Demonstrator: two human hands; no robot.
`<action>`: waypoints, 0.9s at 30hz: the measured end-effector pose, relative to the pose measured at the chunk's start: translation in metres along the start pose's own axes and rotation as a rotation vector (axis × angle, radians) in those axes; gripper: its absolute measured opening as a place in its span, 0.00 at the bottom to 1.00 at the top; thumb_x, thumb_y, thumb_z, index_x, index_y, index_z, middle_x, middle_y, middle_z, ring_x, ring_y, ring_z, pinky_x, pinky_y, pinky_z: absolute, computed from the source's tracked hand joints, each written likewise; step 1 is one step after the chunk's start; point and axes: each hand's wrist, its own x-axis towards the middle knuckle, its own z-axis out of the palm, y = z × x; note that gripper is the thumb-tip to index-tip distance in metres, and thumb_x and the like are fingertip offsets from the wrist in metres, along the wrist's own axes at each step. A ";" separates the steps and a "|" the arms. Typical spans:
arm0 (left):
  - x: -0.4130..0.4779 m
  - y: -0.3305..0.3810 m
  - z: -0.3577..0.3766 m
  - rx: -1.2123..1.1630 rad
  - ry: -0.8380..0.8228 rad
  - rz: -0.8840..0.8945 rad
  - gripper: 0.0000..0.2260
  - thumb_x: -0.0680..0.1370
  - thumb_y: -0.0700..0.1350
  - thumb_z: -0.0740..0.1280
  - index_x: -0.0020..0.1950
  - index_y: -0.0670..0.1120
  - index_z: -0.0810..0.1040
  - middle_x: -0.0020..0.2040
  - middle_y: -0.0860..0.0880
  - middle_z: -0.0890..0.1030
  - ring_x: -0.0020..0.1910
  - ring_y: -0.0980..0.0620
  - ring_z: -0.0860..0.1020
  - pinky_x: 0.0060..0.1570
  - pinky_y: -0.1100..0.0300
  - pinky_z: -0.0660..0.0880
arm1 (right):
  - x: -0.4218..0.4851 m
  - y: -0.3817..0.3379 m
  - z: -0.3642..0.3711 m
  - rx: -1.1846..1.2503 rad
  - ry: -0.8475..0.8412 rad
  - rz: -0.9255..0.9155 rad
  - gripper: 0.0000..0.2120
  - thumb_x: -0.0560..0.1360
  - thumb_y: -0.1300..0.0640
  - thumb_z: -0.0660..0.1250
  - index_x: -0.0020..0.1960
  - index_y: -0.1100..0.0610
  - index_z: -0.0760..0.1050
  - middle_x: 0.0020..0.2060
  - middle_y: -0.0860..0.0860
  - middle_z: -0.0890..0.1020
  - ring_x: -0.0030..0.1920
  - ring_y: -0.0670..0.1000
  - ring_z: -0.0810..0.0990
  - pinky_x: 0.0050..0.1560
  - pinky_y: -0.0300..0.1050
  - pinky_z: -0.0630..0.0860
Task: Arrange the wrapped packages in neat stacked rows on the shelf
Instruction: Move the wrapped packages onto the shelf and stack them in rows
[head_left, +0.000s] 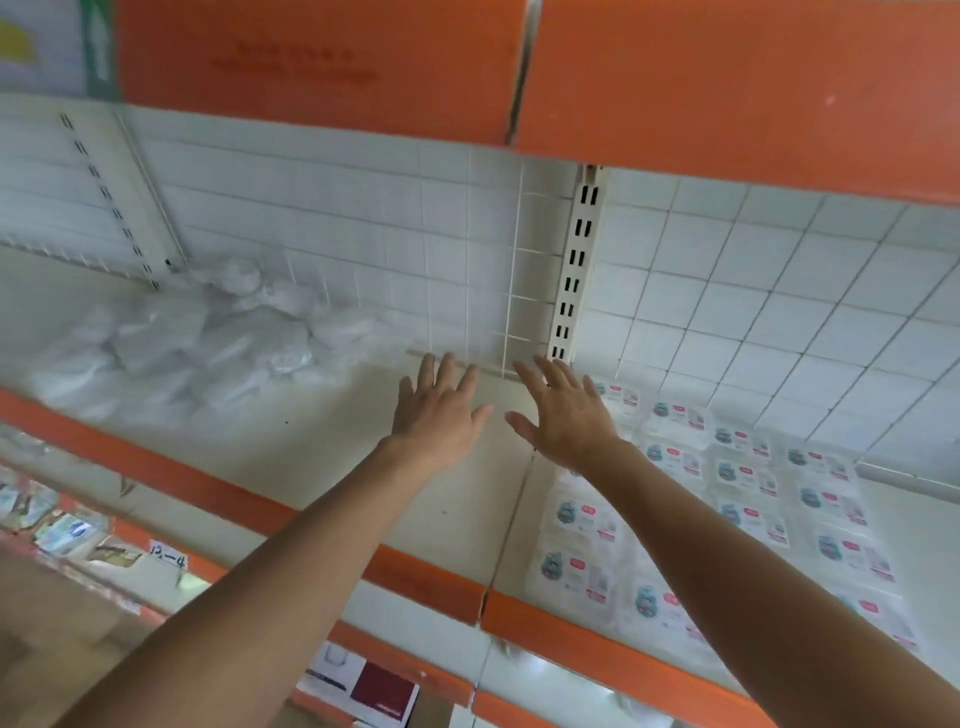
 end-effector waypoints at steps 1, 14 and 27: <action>-0.003 -0.013 0.000 -0.002 -0.004 -0.010 0.27 0.83 0.59 0.48 0.79 0.49 0.49 0.80 0.45 0.48 0.78 0.42 0.44 0.74 0.41 0.52 | 0.006 -0.012 0.003 0.006 0.005 -0.012 0.34 0.79 0.37 0.54 0.79 0.47 0.46 0.78 0.51 0.52 0.78 0.54 0.49 0.75 0.60 0.51; 0.002 -0.195 0.013 -0.015 -0.092 0.093 0.26 0.84 0.52 0.50 0.79 0.44 0.49 0.79 0.43 0.46 0.78 0.44 0.45 0.75 0.47 0.51 | 0.094 -0.183 0.053 0.111 -0.075 0.029 0.35 0.79 0.42 0.58 0.79 0.50 0.46 0.78 0.52 0.50 0.76 0.55 0.56 0.71 0.55 0.64; 0.031 -0.239 -0.007 0.011 0.258 0.177 0.15 0.80 0.46 0.57 0.66 0.45 0.69 0.71 0.43 0.64 0.72 0.40 0.58 0.68 0.47 0.59 | 0.150 -0.200 0.047 0.110 -0.056 0.209 0.33 0.79 0.52 0.61 0.78 0.49 0.49 0.78 0.53 0.51 0.75 0.56 0.56 0.69 0.58 0.66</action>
